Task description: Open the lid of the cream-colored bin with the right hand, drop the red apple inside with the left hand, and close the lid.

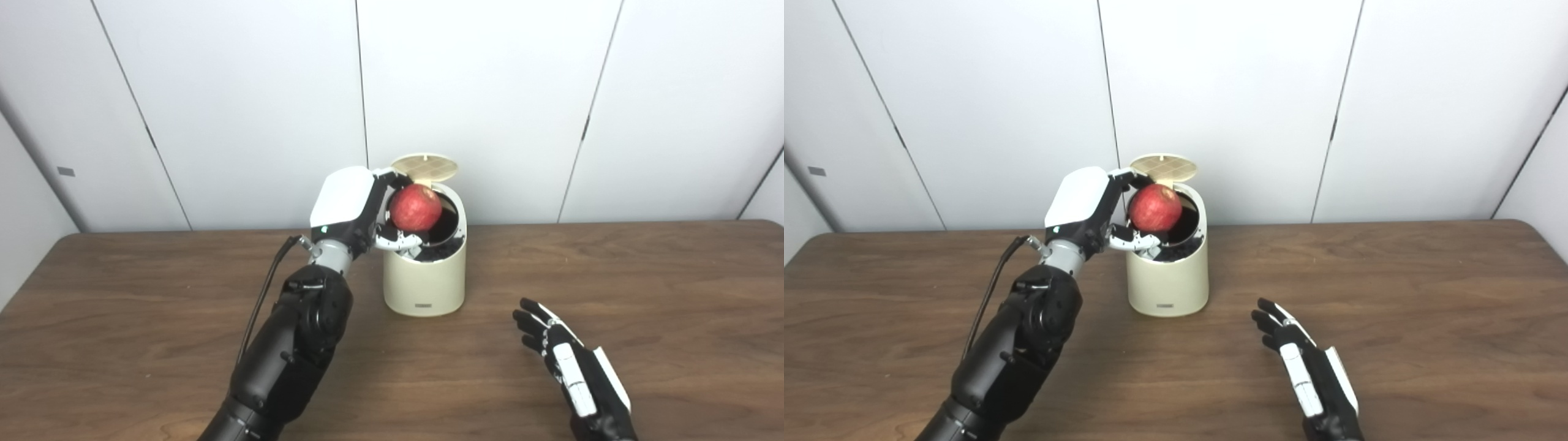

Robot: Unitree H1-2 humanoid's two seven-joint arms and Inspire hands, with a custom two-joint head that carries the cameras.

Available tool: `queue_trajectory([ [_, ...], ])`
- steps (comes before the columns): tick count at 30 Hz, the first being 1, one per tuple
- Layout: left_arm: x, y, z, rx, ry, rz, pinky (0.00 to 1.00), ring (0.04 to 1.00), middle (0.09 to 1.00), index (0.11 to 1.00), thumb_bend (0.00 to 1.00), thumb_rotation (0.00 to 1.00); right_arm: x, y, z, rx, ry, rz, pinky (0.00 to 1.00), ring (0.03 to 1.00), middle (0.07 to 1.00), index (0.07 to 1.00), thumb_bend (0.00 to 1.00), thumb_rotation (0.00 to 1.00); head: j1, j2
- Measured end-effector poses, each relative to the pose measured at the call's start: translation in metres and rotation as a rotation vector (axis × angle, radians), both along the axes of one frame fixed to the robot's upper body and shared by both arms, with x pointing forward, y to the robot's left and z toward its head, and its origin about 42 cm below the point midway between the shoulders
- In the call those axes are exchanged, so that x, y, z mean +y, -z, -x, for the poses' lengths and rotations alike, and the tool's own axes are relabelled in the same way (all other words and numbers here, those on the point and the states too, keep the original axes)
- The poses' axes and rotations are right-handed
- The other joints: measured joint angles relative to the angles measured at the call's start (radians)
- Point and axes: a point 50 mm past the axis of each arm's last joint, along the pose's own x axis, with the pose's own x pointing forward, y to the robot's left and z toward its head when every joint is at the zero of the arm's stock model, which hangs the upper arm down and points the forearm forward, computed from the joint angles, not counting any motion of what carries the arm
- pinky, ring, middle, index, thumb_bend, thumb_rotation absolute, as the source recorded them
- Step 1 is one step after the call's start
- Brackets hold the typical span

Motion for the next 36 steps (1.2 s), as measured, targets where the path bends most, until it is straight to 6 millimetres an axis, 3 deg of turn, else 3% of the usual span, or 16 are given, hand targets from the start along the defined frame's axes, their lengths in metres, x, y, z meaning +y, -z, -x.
queue_trajectory([
  [9, 0.0004, 0.0005, -0.0003, 0.01, -0.01, 0.002, 0.66, 0.744, 0.769, 0.744, 1.0, 0.21, 0.0001, -0.0001, -0.0002, -0.001, 0.001, 0.01, 0.86, 0.875, 0.836, 0.856, 0.57, 0.97, 0.002, 0.002],
  [28, -0.0002, -0.0017, 0.0007, 0.031, 0.001, 0.004, 0.72, 0.763, 0.77, 0.745, 1.0, 0.21, 0.0005, -0.0002, -0.0003, -0.001, -0.002, 0.01, 0.87, 0.883, 0.84, 0.864, 0.56, 0.97, 0.005, 0.008],
  [32, -0.0038, -0.0017, 0.0016, 0.033, 0.002, 0.012, 0.65, 0.741, 0.762, 0.735, 1.0, 0.19, 0.0003, -0.0002, -0.0004, -0.001, -0.001, 0.011, 0.87, 0.878, 0.837, 0.861, 0.58, 0.97, 0.003, 0.006],
  [36, -0.0083, 0.0, 0.0017, 0.036, 0.003, 0.018, 0.67, 0.756, 0.773, 0.737, 1.0, 0.18, 0.0006, -0.0004, -0.0007, -0.002, -0.002, 0.013, 0.86, 0.877, 0.836, 0.857, 0.58, 0.97, 0.002, 0.008],
])
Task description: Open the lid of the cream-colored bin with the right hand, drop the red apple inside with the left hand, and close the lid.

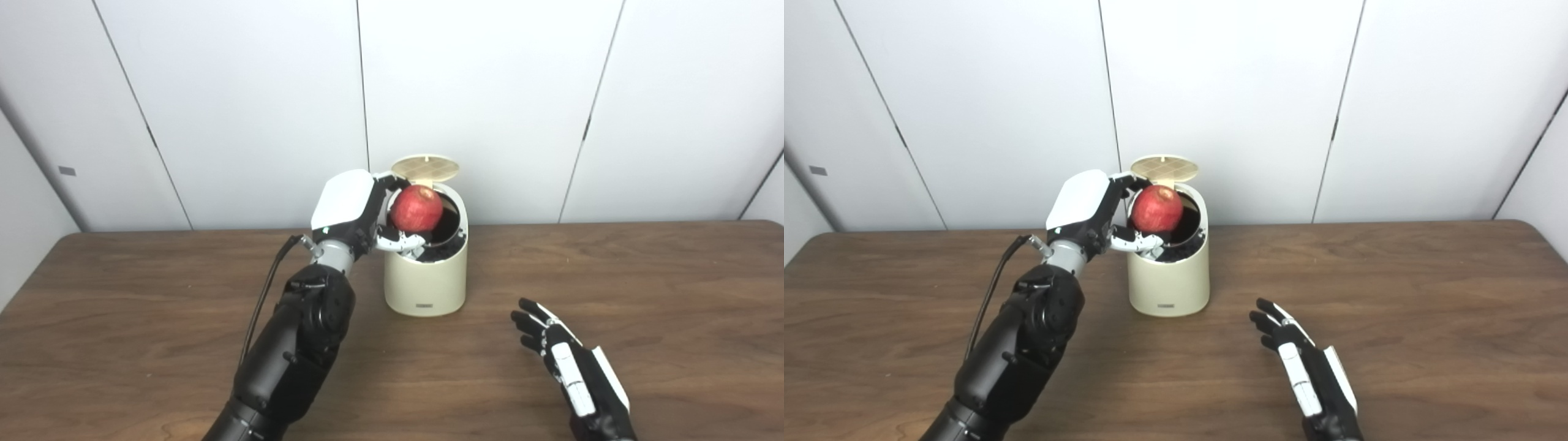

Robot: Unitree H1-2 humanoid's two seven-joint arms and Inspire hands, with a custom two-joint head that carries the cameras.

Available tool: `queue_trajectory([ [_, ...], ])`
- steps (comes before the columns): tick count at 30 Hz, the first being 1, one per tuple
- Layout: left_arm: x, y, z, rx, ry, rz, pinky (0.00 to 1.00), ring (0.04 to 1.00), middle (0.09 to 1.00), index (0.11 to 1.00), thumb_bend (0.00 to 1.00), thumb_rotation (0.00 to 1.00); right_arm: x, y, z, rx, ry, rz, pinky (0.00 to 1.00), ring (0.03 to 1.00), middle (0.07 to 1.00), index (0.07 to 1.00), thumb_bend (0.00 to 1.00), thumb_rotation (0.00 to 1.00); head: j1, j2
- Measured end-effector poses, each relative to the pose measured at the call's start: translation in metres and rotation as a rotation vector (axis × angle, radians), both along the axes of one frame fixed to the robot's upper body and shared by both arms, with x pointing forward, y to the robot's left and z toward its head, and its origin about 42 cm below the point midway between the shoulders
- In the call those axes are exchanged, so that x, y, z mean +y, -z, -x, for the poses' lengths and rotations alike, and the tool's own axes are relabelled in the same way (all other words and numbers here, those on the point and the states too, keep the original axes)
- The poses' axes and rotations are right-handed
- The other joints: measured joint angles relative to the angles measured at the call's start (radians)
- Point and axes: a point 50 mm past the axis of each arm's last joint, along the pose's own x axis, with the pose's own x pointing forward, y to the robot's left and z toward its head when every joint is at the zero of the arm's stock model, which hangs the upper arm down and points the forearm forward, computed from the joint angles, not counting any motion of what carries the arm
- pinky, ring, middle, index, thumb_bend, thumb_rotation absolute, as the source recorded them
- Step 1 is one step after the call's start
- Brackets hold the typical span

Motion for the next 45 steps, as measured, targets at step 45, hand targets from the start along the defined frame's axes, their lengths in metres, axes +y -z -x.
queue_trajectory([
  [45, -0.004, -0.015, 0.013, -0.001, 0.007, 0.019, 0.66, 0.727, 0.753, 0.733, 1.0, 0.22, 0.001, -0.001, -0.001, -0.003, -0.003, -0.004, 0.87, 0.877, 0.837, 0.857, 0.58, 0.98, -0.002, 0.012],
])
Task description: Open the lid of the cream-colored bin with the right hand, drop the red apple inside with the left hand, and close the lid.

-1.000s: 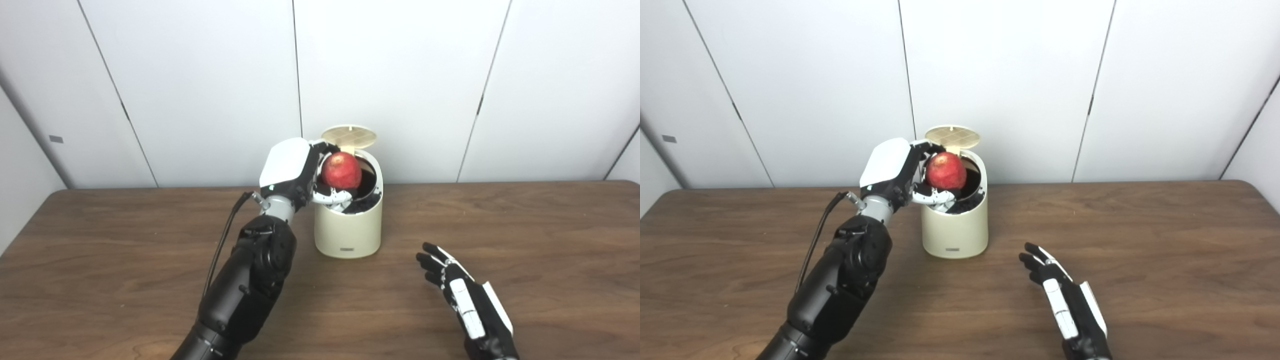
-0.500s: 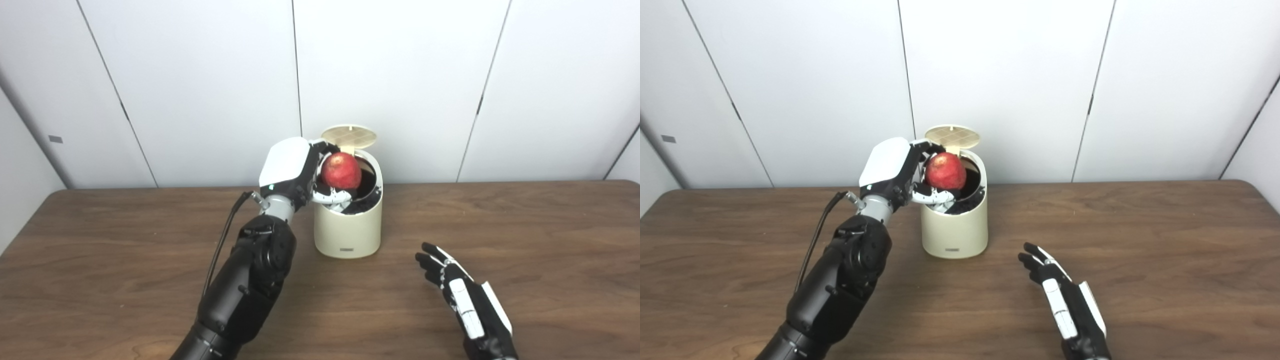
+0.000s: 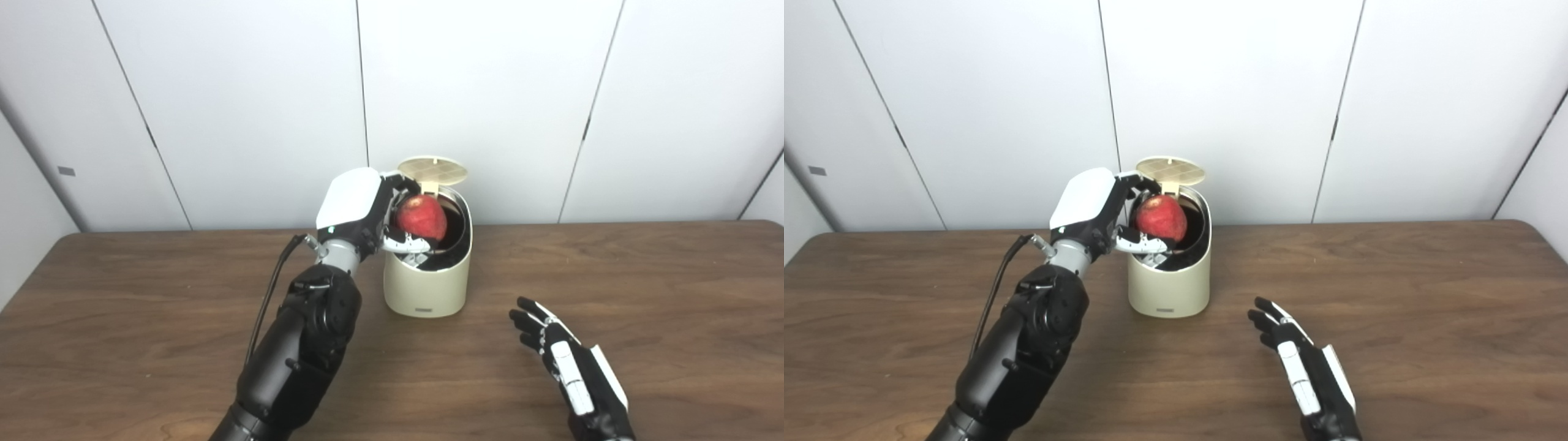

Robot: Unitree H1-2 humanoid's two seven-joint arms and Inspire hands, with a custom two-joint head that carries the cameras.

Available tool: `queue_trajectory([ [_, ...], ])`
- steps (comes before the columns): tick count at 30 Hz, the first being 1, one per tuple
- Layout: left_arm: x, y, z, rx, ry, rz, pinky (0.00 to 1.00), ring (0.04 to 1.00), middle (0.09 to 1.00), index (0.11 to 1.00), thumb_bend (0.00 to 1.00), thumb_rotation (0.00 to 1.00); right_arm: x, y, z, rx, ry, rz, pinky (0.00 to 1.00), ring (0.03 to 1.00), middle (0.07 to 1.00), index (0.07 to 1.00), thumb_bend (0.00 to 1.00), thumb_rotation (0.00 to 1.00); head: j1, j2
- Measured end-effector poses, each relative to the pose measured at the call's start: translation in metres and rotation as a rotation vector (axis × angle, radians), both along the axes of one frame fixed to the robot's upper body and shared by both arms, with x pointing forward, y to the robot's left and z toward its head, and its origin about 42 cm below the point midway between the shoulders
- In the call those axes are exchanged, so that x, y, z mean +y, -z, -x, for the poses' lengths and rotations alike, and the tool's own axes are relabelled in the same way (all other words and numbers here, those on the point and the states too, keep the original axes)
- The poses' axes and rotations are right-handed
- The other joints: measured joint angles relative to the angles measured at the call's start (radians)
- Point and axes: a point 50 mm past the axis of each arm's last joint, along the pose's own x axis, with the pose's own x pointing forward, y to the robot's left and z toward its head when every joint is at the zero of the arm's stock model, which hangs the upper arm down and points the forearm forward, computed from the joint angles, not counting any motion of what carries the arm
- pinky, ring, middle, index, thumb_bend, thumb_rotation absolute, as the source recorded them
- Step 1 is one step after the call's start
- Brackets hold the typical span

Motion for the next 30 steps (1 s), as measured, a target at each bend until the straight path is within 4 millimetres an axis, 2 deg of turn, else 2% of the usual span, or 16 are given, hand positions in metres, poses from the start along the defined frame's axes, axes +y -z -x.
queue_trajectory([
  [4, -0.0003, -0.0022, 0.0023, -0.01, 0.004, 0.002, 0.65, 0.719, 0.746, 0.734, 1.0, 0.21, -0.0004, 0.0, 0.0, 0.0, 0.0, 0.005, 0.88, 0.873, 0.836, 0.843, 0.57, 0.98, 0.0, 0.0],
  [9, -0.0004, -0.0013, 0.0027, -0.005, 0.005, 0.002, 0.68, 0.743, 0.764, 0.738, 1.0, 0.21, -0.0006, 0.0001, 0.0, 0.0, 0.0, 0.005, 0.87, 0.865, 0.827, 0.82, 0.56, 0.97, -0.002, 0.003],
  [18, 0.0004, 0.0037, -0.0006, 0.01, -0.008, 0.004, 0.65, 0.735, 0.765, 0.733, 1.0, 0.17, -0.0005, 0.0, 0.0, 0.0, -0.001, 0.004, 0.88, 0.875, 0.828, 0.825, 0.56, 0.95, 0.0, 0.0],
  [30, 0.0008, 0.006, -0.0037, 0.01, -0.014, 0.006, 0.67, 0.738, 0.763, 0.733, 1.0, 0.17, -0.0011, 0.0002, -0.0002, 0.0, -0.004, -0.002, 0.87, 0.867, 0.822, 0.823, 0.58, 0.95, 0.008, -0.006],
])
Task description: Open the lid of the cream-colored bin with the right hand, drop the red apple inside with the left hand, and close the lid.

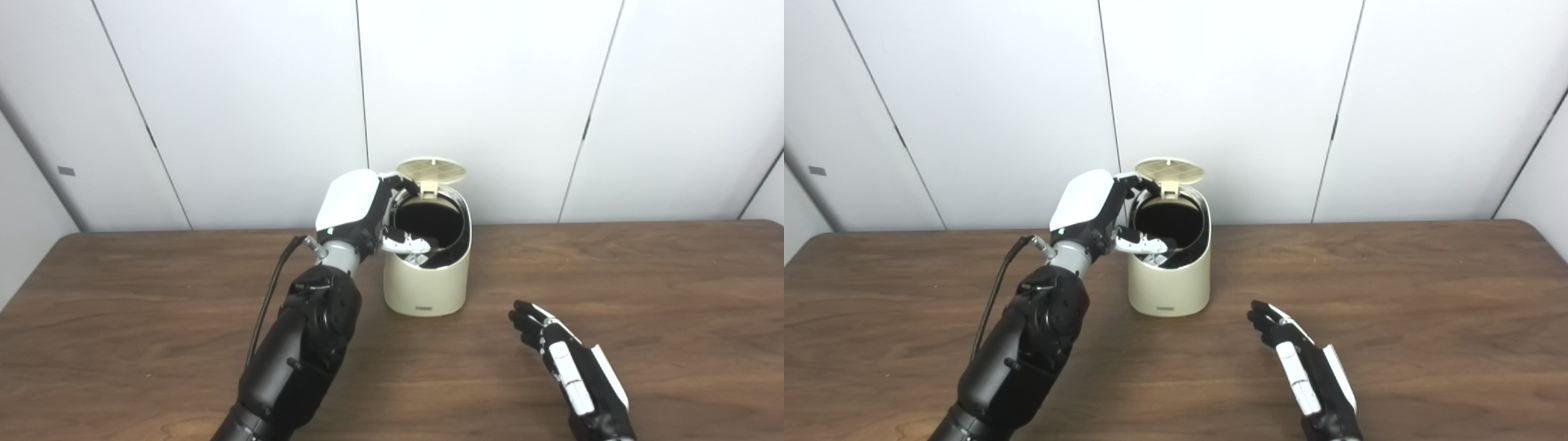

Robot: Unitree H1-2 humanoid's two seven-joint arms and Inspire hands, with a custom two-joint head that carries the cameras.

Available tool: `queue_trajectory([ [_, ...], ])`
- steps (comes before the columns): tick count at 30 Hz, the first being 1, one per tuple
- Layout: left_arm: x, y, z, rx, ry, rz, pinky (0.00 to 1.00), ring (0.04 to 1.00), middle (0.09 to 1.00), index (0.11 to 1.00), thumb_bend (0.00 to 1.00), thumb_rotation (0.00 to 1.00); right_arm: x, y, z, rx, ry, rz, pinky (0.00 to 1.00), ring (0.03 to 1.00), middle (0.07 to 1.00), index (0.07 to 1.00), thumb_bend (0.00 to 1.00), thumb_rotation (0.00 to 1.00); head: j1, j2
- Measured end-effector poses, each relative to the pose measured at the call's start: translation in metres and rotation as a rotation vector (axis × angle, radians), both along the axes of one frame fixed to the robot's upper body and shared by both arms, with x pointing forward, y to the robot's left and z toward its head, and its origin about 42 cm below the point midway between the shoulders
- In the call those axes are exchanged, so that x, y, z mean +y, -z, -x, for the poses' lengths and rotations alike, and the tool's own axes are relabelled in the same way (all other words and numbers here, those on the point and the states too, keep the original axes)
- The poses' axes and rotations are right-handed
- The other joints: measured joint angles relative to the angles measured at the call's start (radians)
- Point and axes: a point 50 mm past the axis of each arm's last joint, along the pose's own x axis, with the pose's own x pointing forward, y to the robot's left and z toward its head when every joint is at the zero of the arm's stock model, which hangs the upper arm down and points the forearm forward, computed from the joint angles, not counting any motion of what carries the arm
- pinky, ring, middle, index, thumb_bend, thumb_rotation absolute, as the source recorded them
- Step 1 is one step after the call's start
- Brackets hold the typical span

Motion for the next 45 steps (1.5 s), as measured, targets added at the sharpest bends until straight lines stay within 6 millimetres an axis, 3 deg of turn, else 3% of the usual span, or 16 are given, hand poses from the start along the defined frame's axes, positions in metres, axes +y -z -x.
queue_trajectory([
  [14, 0.0, 0.003, -0.004, -0.013, -0.005, -0.005, 0.73, 0.794, 0.795, 0.741, 1.0, 0.16, -0.001, 0.0, 0.0, -0.001, -0.001, 0.007, 0.87, 0.868, 0.823, 0.821, 0.57, 0.95, 0.0, 0.0],
  [24, 0.003, 0.009, -0.011, -0.037, -0.022, -0.028, 0.67, 0.746, 0.764, 0.732, 1.0, 0.12, -0.001, 0.0, 0.0, -0.001, -0.002, 0.004, 0.87, 0.869, 0.825, 0.824, 0.57, 0.95, 0.002, 0.002],
  [32, 0.005, 0.009, -0.011, -0.053, -0.027, -0.065, 0.61, 0.725, 0.765, 0.733, 1.0, 0.21, -0.001, 0.0, 0.0, 0.0, -0.003, -0.001, 0.88, 0.868, 0.825, 0.827, 0.57, 0.95, 0.006, 0.006],
  [40, 0.007, 0.008, -0.011, -0.056, -0.043, -0.069, 0.59, 0.731, 0.752, 0.711, 1.0, 0.19, -0.003, -0.001, -0.001, -0.002, 0.0, -0.009, 0.87, 0.868, 0.825, 0.823, 0.57, 0.94, 0.008, 0.009],
  [45, 0.018, 0.009, -0.009, -0.059, -0.071, -0.022, 0.55, 0.669, 0.711, 0.691, 1.0, 0.2, -0.003, -0.001, -0.001, -0.002, 0.001, -0.008, 0.86, 0.864, 0.82, 0.819, 0.56, 0.95, 0.009, 0.009],
])
